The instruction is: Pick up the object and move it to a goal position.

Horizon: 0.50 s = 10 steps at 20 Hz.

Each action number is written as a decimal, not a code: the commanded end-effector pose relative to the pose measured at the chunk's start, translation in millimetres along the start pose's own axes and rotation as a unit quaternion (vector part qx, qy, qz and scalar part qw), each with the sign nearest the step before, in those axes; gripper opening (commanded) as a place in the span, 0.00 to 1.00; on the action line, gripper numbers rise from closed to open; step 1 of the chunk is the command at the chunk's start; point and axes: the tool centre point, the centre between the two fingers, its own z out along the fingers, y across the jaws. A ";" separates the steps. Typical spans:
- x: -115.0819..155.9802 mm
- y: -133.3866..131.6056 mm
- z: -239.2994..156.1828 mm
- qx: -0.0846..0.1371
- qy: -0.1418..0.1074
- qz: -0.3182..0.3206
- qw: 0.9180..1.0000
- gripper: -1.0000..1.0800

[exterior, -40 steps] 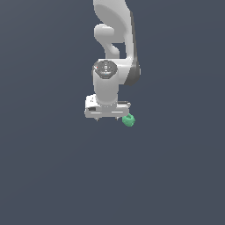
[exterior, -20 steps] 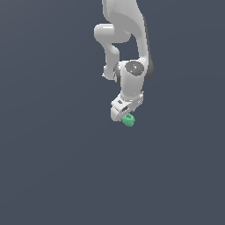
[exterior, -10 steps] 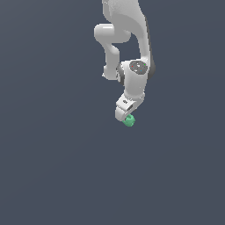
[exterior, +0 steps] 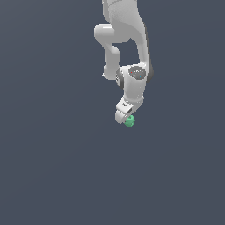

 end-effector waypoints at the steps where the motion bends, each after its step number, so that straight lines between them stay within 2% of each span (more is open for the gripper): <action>1: -0.4 -0.6 12.3 0.000 0.000 -0.001 1.000 0.96; 8: -0.1 -0.3 26.7 0.000 0.000 -0.001 1.000 0.96; 9: -0.1 -0.3 26.7 0.000 0.000 -0.001 1.000 0.00; 10: -0.1 -0.3 26.7 0.000 0.000 -0.001 1.000 0.00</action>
